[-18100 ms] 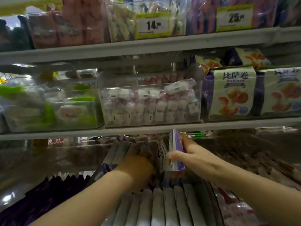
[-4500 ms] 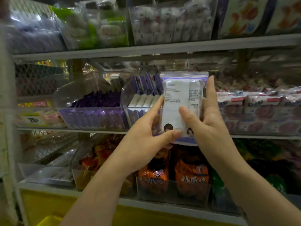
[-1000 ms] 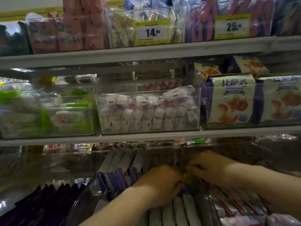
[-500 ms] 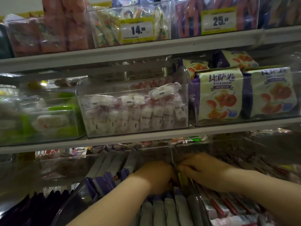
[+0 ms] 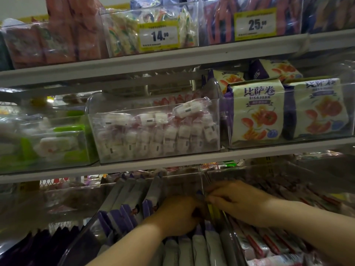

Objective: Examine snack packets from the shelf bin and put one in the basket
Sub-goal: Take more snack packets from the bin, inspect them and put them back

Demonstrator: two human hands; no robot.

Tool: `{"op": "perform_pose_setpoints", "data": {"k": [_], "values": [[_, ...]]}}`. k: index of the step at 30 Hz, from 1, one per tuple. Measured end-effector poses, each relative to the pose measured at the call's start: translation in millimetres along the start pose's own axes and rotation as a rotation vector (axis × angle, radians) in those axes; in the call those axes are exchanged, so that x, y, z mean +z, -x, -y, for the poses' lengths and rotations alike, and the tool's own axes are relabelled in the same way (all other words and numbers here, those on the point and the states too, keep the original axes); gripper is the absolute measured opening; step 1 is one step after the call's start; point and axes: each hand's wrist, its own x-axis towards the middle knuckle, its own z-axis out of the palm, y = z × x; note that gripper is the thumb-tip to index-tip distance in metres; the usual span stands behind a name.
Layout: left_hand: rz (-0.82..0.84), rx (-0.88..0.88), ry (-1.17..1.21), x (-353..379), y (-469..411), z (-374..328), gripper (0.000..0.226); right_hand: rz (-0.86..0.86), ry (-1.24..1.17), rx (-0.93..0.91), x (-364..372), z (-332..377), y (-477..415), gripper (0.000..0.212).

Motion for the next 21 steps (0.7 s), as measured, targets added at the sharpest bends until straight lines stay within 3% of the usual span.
{"op": "perform_pose_setpoints", "data": {"k": [5,10,15,21], "values": [[-0.135,-0.107,0.209,-6.5,-5.4,4.4,0.029,0.007,0.015,0.005,0.0,2.2,-0.4,0.033],[-0.285,-0.191,0.285,-17.7,-6.4,3.0,0.018,0.021,0.021,0.038,-1.8,11.9,0.9,0.035],[-0.34,-0.264,0.312,-20.0,-4.7,-0.8,0.027,0.1,-0.234,0.07,-9.9,30.4,11.0,0.056],[-0.474,-0.363,0.339,-24.1,1.9,-14.0,0.029,0.201,0.018,0.054,-17.4,41.0,14.3,0.027]]}}
